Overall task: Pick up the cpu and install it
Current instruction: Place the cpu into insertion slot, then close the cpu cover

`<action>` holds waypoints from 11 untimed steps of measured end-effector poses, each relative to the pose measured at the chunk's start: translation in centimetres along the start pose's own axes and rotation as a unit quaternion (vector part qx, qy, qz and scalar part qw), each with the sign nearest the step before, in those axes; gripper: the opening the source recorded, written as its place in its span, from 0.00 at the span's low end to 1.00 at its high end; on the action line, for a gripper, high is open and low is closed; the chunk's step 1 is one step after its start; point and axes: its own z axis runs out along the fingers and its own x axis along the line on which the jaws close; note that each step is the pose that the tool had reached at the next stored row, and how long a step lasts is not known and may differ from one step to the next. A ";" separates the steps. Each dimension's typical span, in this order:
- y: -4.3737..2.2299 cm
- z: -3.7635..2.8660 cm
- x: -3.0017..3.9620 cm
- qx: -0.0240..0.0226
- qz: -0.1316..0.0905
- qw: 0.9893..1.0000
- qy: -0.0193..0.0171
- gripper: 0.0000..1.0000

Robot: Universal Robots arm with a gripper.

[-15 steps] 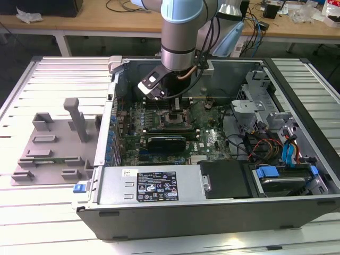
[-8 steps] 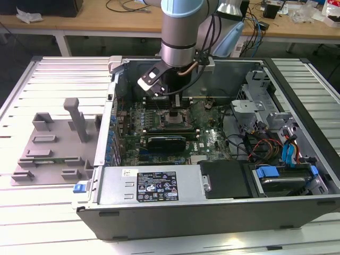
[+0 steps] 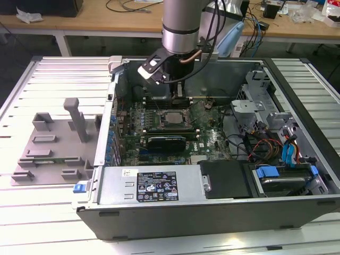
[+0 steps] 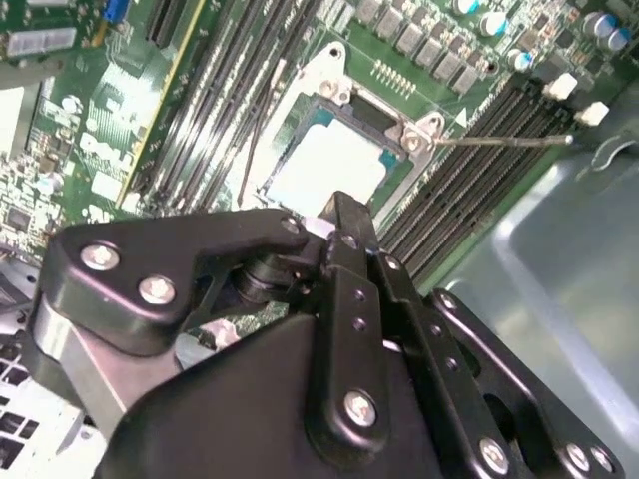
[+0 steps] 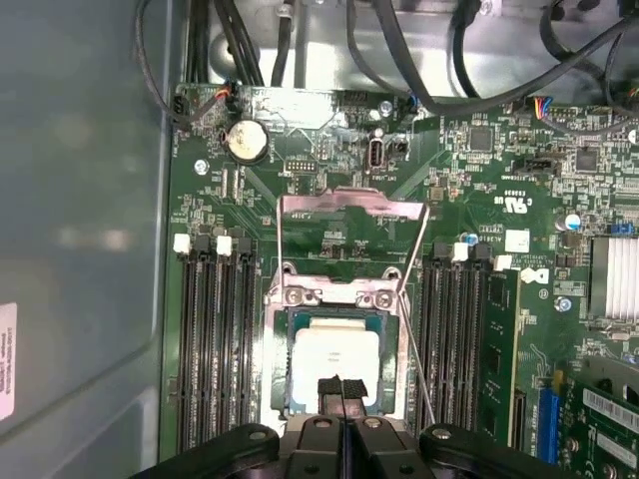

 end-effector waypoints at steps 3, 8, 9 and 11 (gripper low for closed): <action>0.08 -0.04 0.01 0.000 0.000 1.000 0.000 0.11; 0.08 -0.07 0.00 0.000 0.000 1.000 0.000 0.11; 0.08 -0.07 0.00 0.000 0.000 1.000 0.000 0.11; 0.08 -0.08 0.00 0.000 0.000 1.000 0.000 0.11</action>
